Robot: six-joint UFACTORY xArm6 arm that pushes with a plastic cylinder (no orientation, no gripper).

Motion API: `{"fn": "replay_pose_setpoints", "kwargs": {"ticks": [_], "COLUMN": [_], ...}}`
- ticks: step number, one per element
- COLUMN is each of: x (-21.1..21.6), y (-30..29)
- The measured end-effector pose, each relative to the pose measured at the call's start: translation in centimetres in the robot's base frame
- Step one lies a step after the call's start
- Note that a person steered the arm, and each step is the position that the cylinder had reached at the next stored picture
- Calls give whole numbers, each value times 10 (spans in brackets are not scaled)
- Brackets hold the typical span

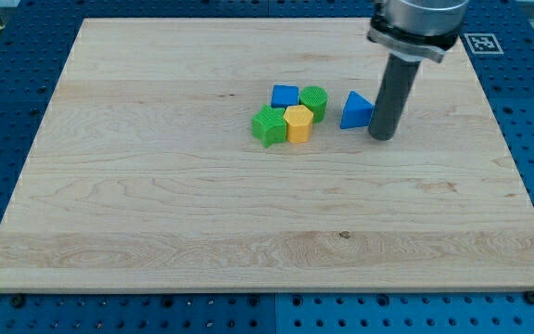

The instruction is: Push the yellow hexagon into the green star

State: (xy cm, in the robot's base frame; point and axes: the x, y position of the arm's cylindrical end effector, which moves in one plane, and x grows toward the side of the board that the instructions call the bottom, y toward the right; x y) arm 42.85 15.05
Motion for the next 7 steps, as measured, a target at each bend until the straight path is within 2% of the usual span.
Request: {"fn": "replay_pose_setpoints", "kwargs": {"ticks": [1, 3, 7], "x": [-13, -31, -26], "y": [18, 9, -72]}}
